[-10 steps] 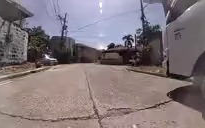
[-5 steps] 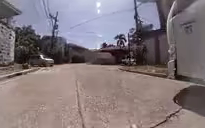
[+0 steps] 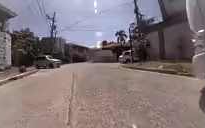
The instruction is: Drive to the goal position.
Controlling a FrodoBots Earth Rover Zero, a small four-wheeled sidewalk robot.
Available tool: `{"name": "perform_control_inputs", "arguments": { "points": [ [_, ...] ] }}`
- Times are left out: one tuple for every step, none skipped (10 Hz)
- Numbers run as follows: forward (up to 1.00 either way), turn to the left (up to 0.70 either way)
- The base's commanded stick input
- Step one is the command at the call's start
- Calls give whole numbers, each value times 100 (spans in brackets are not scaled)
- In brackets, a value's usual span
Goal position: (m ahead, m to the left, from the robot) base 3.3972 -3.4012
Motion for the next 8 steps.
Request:
{"name": "perform_control_inputs", "arguments": {
  "points": [
    [100, 0],
    [100, 0],
    [100, 0],
    [100, -15],
    [100, -27],
    [100, -27],
    [100, -27],
    [100, -27]
  ]
}}
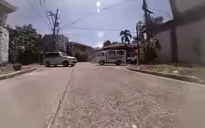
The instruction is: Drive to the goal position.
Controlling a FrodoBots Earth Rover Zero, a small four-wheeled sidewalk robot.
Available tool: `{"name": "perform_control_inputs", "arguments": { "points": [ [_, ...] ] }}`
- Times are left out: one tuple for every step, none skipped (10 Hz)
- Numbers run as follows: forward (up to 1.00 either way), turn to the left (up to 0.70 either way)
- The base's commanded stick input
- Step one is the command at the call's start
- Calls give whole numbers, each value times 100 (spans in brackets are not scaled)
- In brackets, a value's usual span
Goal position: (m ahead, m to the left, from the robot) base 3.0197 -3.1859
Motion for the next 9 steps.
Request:
{"name": "perform_control_inputs", "arguments": {
  "points": [
    [100, -27],
    [100, -27],
    [100, -27],
    [100, -27],
    [100, -27],
    [100, -27],
    [100, -27],
    [100, -27],
    [100, -6]
  ]
}}
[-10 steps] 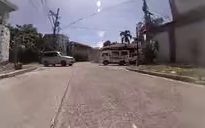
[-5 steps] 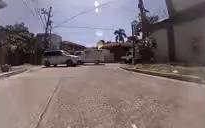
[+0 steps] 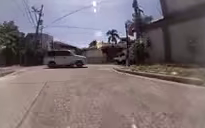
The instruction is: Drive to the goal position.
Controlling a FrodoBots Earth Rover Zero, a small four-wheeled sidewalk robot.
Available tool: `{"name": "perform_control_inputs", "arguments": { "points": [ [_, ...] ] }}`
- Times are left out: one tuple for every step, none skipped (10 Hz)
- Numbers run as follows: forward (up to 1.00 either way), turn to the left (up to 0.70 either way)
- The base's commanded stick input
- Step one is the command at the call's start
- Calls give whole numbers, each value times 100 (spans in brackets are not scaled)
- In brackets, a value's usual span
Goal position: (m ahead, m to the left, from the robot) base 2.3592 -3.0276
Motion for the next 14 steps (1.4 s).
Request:
{"name": "perform_control_inputs", "arguments": {
  "points": [
    [100, 0],
    [100, 0],
    [100, 0],
    [100, 0],
    [100, 17],
    [100, 27],
    [100, 27],
    [100, 27],
    [70, 32],
    [11, 43],
    [0, 45],
    [0, 45],
    [0, 45],
    [0, 45]
  ]
}}
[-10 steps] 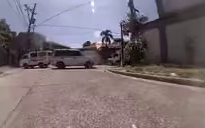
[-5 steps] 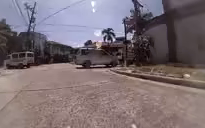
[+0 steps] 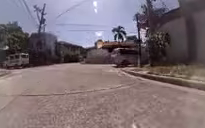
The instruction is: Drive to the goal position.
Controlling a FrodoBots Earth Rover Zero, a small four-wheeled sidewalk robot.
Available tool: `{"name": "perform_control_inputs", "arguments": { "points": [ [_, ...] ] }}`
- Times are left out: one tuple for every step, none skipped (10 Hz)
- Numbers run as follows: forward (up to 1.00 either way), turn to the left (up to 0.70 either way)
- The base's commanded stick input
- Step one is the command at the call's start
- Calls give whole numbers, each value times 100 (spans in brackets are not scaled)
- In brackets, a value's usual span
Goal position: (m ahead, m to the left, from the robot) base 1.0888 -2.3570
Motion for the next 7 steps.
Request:
{"name": "perform_control_inputs", "arguments": {
  "points": [
    [0, 45],
    [0, 45],
    [0, 45],
    [0, 45],
    [0, 45],
    [0, 45],
    [0, 45]
  ]
}}
